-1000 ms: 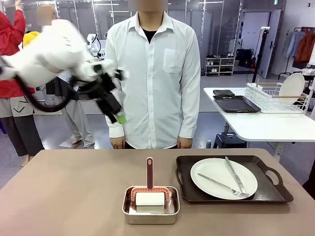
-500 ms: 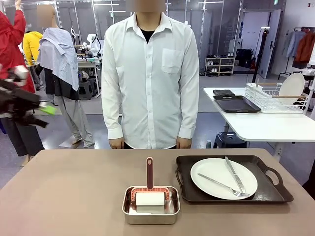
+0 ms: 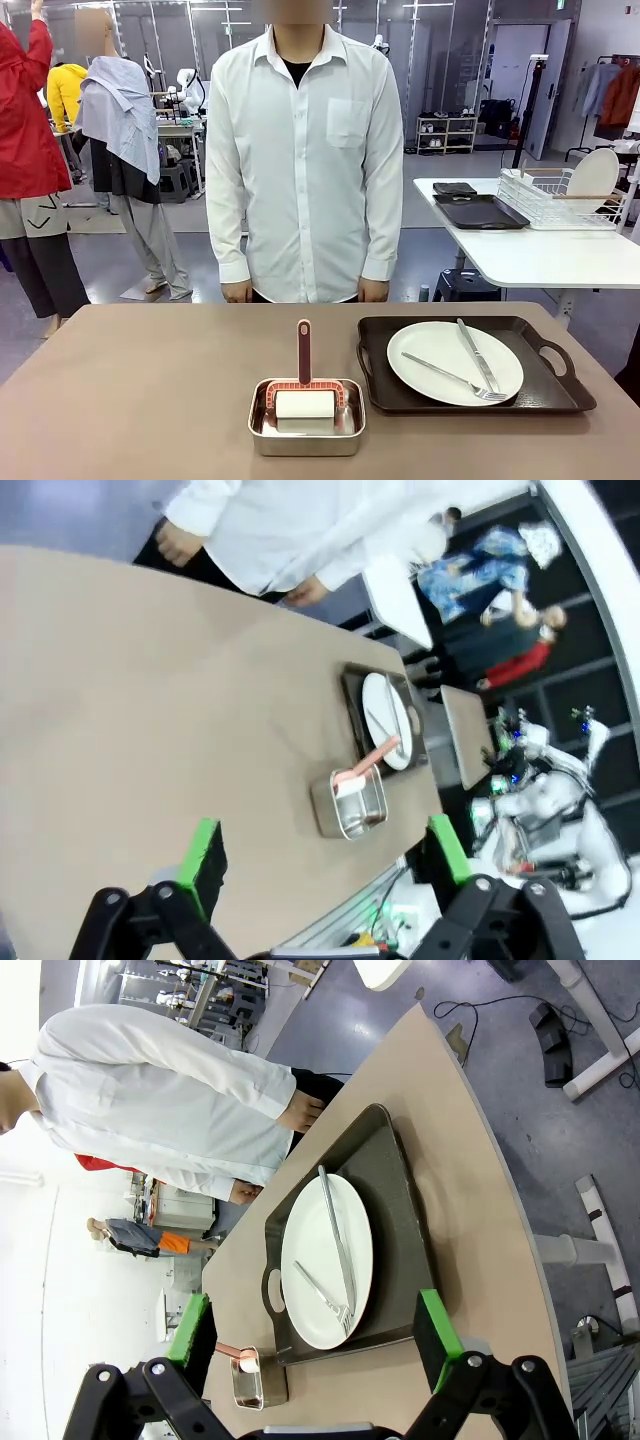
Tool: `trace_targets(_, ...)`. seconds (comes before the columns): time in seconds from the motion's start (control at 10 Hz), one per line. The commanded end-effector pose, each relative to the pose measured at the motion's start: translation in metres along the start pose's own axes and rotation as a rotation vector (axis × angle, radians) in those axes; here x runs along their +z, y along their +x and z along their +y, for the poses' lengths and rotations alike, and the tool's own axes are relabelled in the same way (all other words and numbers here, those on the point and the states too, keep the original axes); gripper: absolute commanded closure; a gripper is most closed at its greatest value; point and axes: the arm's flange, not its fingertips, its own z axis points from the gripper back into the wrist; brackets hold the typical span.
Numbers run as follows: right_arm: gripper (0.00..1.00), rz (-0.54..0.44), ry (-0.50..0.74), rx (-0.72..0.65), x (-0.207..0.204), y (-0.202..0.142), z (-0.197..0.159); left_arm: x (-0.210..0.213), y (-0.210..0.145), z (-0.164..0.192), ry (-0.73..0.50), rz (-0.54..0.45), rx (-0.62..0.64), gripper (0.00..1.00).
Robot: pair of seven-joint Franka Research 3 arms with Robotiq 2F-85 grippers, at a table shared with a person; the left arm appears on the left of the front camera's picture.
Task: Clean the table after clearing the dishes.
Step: When the right (or left) Handle tray is removed, use the right hand (or left hand) to clean the right (or left) side of the table with the Lint Roller.
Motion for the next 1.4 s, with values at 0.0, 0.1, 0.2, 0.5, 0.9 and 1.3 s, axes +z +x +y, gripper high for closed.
trace_targets(0.0, 0.0, -0.011, 0.016, 0.006, 0.0, -0.001, 0.0, 0.026, -0.024, 0.012, -0.026, -0.111, 0.036, 0.0)
trace_targets(0.1, 0.0, -0.011, 0.016, 0.006, 0.0, -0.001, 0.0, 0.037, -0.03, 0.016, -0.009, -0.133, 0.04, 0.0)
trace_targets(0.2, 0.0, -0.011, 0.016, 0.006, 0.0, -0.001, 0.0, 0.047, -0.034, 0.017, 0.009, -0.135, 0.055, 0.0)
trace_targets(0.5, 0.0, -0.011, 0.016, 0.006, 0.0, -0.001, 0.0, 0.049, -0.03, 0.026, 0.023, -0.126, 0.079, 0.0)
trace_targets(0.9, 0.0, -0.011, 0.016, 0.006, 0.0, -0.001, 0.0, 0.049, -0.03, 0.026, 0.023, -0.126, 0.079, 0.0)
trace_targets(1.3, 0.0, -0.011, 0.016, 0.006, 0.0, -0.001, 0.0, 0.049, -0.03, 0.026, 0.023, -0.126, 0.079, 0.0)
